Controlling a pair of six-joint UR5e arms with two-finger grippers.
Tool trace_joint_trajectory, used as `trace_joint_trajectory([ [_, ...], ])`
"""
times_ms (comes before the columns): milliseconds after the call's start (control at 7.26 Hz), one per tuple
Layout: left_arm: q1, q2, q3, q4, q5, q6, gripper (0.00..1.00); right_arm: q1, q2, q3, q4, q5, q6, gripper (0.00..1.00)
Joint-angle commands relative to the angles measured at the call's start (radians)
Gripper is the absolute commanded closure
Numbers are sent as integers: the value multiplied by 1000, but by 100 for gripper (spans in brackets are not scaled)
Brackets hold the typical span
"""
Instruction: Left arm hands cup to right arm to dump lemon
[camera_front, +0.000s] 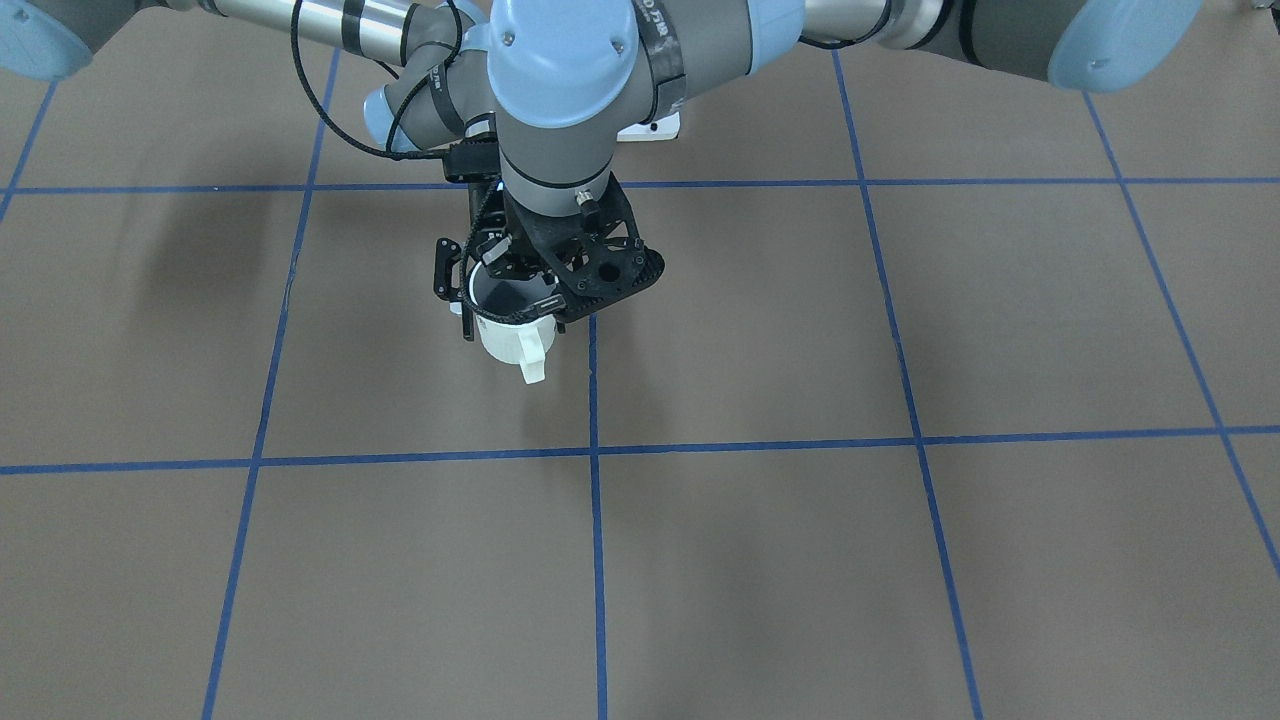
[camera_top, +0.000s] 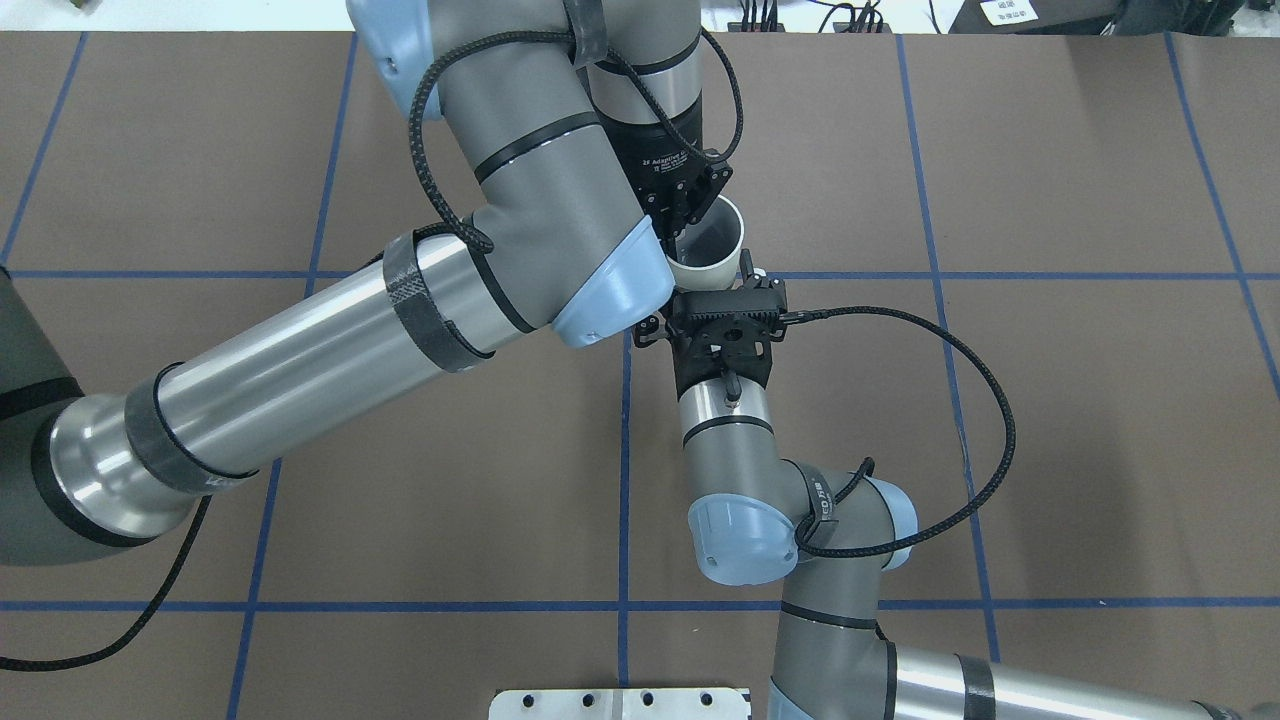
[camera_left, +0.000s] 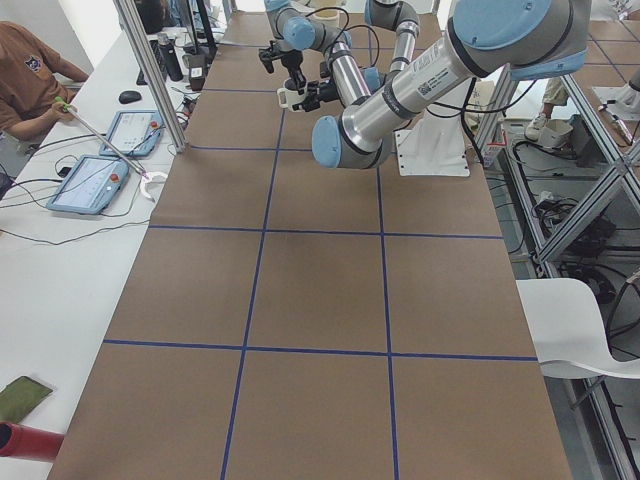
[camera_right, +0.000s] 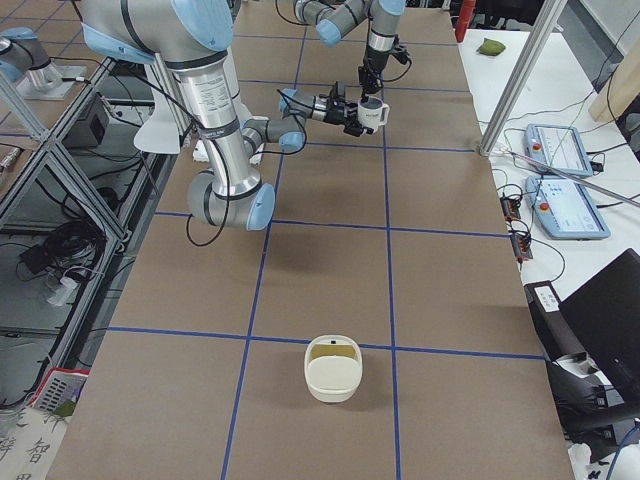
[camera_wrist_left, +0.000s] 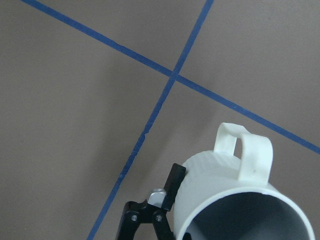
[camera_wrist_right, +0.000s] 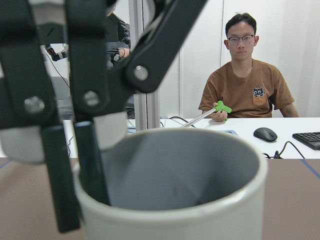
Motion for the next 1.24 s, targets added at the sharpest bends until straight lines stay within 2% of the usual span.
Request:
trace_joint_trajectory([
  [0, -3, 0, -22, -8, -2, 0, 100, -8, 6, 0, 2, 1, -1, 0],
  [413, -32, 0, -43, -13, -2, 6, 100, -21, 0, 7, 14, 1, -1, 0],
  [826, -162, 3, -65, -14, -3, 12, 100, -22, 0, 27, 14, 13, 1, 0],
  [1101, -231, 61, -95, 22, -5, 149, 100, 2, -8, 41, 20, 68, -77, 0],
])
